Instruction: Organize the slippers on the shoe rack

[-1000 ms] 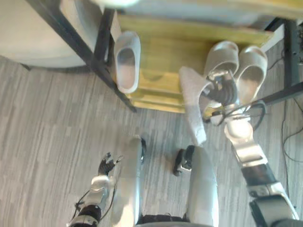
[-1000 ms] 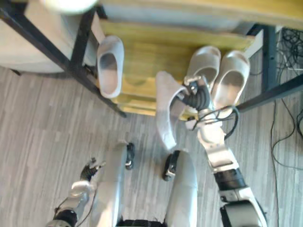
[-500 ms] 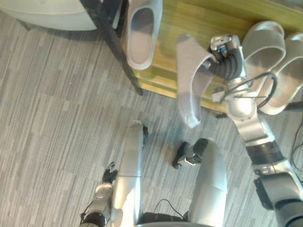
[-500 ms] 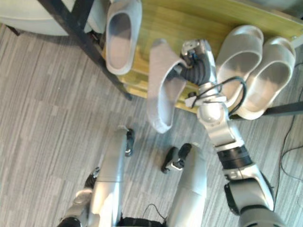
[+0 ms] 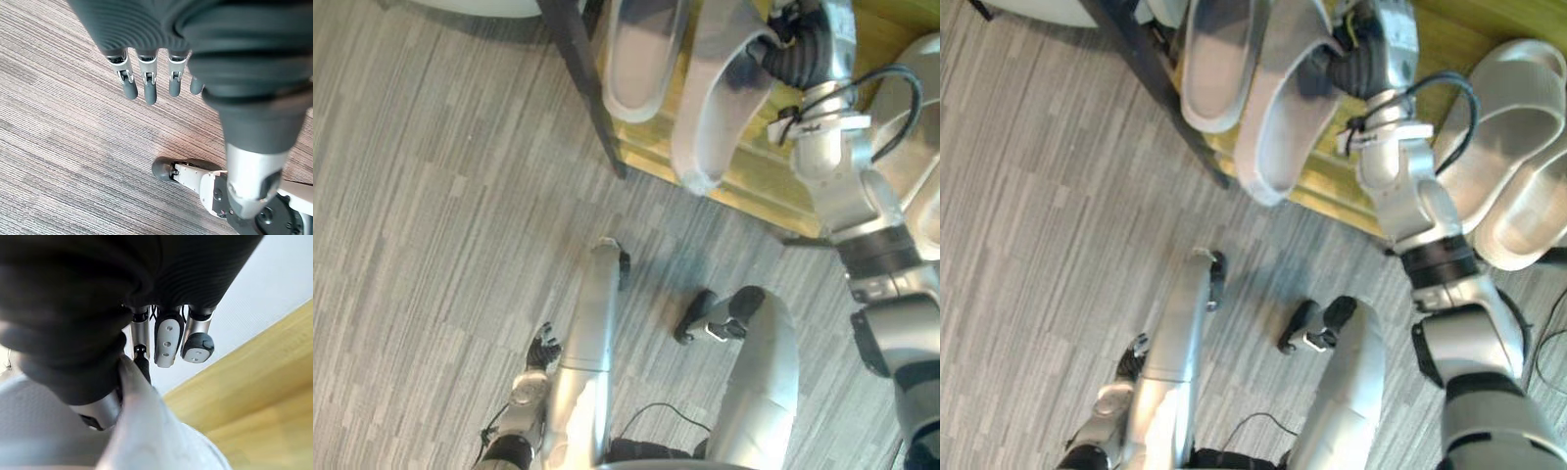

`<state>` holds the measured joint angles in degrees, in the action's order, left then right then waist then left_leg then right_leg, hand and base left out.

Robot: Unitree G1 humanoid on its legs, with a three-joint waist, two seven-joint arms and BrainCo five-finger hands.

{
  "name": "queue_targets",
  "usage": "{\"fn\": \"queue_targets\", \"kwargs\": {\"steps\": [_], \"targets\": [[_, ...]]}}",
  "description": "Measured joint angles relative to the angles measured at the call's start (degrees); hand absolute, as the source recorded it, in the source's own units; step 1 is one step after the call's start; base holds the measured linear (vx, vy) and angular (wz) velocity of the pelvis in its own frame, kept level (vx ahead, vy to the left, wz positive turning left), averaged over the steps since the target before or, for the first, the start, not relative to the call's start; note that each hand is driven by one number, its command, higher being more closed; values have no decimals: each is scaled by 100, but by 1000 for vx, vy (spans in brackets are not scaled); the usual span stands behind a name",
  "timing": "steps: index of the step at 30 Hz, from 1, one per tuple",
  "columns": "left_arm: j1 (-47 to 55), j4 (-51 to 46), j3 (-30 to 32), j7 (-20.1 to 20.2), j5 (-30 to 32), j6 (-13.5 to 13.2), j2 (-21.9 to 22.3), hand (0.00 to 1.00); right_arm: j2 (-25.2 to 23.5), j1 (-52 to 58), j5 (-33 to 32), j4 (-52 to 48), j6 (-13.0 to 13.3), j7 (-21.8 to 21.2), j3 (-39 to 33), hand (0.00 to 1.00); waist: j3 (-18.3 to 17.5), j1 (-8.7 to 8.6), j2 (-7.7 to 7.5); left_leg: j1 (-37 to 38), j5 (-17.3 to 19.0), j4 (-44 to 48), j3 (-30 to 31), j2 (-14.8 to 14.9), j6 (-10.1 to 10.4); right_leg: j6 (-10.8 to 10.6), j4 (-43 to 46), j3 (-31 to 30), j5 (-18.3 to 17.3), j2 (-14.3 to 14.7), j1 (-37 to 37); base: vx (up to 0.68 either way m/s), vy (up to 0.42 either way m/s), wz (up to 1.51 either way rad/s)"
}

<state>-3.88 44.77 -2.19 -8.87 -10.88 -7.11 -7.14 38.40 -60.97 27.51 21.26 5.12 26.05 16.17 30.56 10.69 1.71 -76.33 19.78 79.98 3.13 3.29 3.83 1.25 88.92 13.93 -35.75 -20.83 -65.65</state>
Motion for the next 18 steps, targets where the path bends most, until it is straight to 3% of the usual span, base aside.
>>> {"fn": "queue_targets", "kwargs": {"steps": [10,11,18], "targets": [[-4,-26,-113,-105,1,-20,3,0,9,-396,565,752,-353,382,55,100,-228,106,-25,-170,-66,-1,85,-91,53,43,117,136,-136,-128,-45,-20,-7,11],[-4,-22,-117,-106,0,-22,3,0,14,-450,635,851,-406,385,87,0,-255,120,-26,-176,-69,-6,84,-89,53,45,117,141,-147,-133,-46,-21,3,4],[-11,-35,-170,-219,-40,-31,7,0,51,-584,990,1152,-679,422,364,0,-434,134,-29,-280,-94,-22,73,-87,35,47,117,167,-151,-164,-128,-12,6,3]]}}
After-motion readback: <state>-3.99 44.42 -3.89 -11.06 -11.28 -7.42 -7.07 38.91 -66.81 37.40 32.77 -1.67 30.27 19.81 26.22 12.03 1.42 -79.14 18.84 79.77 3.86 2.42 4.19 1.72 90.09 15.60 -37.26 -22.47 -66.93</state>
